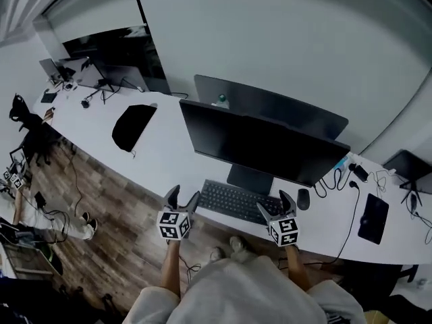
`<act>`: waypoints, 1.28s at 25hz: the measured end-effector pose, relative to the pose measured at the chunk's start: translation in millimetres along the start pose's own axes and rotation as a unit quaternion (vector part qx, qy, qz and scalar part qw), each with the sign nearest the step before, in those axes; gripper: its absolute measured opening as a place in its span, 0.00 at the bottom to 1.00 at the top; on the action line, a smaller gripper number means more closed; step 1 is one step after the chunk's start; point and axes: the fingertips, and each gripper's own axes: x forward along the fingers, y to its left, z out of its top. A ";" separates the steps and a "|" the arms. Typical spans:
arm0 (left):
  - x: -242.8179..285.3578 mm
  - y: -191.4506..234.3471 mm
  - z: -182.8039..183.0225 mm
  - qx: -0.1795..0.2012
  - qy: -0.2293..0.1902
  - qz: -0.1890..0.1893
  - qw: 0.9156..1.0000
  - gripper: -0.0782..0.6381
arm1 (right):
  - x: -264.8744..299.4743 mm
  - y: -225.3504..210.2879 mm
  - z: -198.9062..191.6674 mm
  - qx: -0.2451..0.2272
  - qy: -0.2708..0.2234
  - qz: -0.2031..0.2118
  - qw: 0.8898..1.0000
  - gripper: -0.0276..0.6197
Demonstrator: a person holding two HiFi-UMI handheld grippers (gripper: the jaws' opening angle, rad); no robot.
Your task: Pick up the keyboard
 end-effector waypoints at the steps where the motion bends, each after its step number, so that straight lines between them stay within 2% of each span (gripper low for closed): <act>1: 5.1 -0.4 0.3 0.003 0.003 -0.010 1.000 0.54 | -4.2 -2.7 -2.3 0.005 0.002 -0.013 1.000 0.62; 11: 45.4 -9.0 -9.8 0.031 0.029 -0.108 0.993 0.54 | -48.5 -14.6 -30.0 0.048 0.013 -0.135 0.990 0.62; 18: 60.6 -11.8 -21.2 0.046 0.047 -0.149 0.987 0.54 | -72.8 -17.2 -48.7 0.076 0.019 -0.192 0.978 0.62; 24: 68.1 -13.3 -33.4 0.039 0.060 -0.156 0.985 0.54 | -82.6 -22.3 -62.4 0.091 0.030 -0.208 0.973 0.62; 32: 80.6 -25.0 -41.9 0.018 0.073 -0.139 0.987 0.54 | -78.4 -43.4 -70.4 0.097 0.042 -0.187 0.977 0.62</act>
